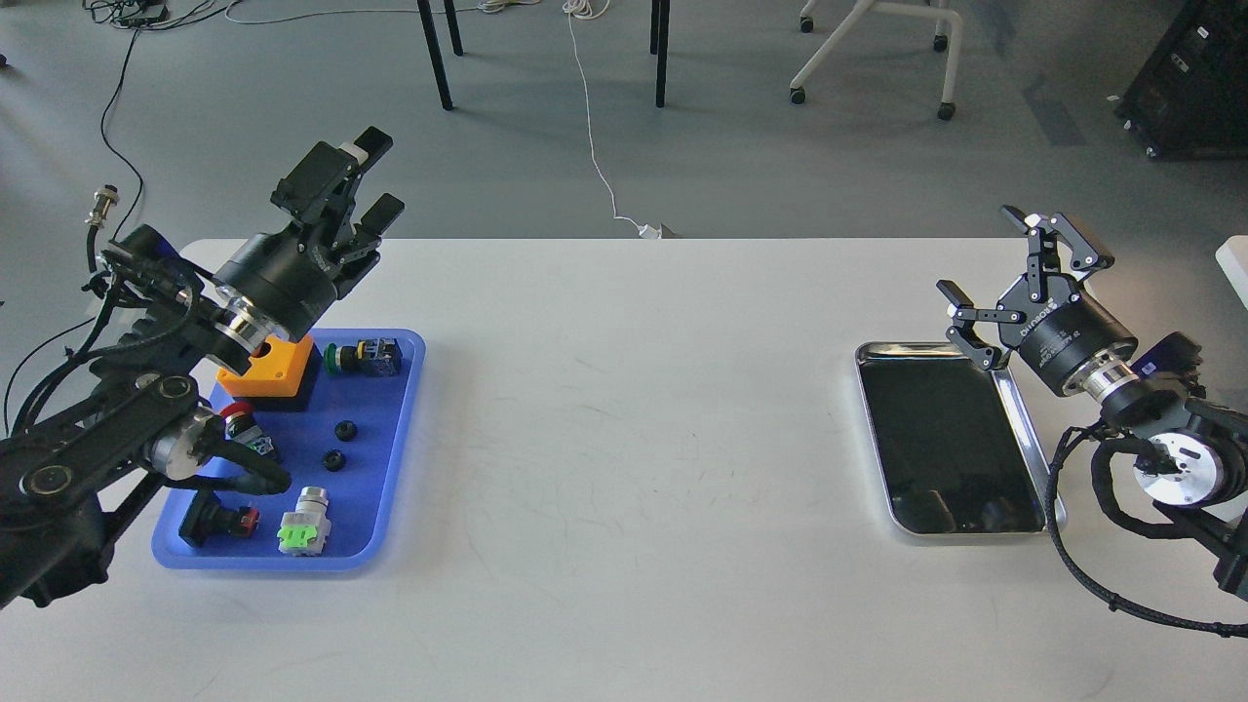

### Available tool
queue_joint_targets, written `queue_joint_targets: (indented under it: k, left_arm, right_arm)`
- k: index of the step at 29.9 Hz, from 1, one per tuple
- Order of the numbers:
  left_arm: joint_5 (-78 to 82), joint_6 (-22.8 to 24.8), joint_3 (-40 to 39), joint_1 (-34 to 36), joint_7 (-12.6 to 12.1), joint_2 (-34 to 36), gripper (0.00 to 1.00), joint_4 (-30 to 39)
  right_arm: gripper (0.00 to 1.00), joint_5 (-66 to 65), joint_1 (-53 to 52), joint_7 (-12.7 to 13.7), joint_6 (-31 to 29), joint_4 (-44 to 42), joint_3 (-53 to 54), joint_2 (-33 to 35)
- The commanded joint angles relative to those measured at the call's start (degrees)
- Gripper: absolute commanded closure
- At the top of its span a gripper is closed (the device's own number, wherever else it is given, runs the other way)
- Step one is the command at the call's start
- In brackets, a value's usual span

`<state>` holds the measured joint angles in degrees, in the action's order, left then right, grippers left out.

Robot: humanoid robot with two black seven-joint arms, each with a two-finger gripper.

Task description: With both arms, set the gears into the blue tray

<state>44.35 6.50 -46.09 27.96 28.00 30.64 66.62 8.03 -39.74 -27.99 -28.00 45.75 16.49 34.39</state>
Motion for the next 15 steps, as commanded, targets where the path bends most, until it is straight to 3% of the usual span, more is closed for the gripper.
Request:
queue_joint_targets:
  k: [1,4,7,15]
  left_arm:
    - [-0.14,1.84,-10.05,-7.12,-0.31,-6.02,0.02,-0.79]
    - [-0.05,7.10,-15.95,-11.87,-4.26,-10.07,0.01,-2.01]
    - [-0.14,10.45,-18.86,-13.55,-4.71,-12.36,0.01,-3.77]
    - [-0.23,11.78,-19.74,-15.22,-5.32,-12.98,0.01,-4.30]
  right_arm:
    - [0.01,-0.03,-0.17,-0.01,0.00,-0.05,-0.06,-1.52]
    - [0.01,-0.12,0.18,-0.01,0.00,-0.13,-0.58,-2.75]
    - [0.01,-0.12,0.45,-0.01,0.00,0.04,-0.32,-3.10]
    - [0.01,-0.12,0.36,-0.01,0.00,0.30,-0.06,-3.54]
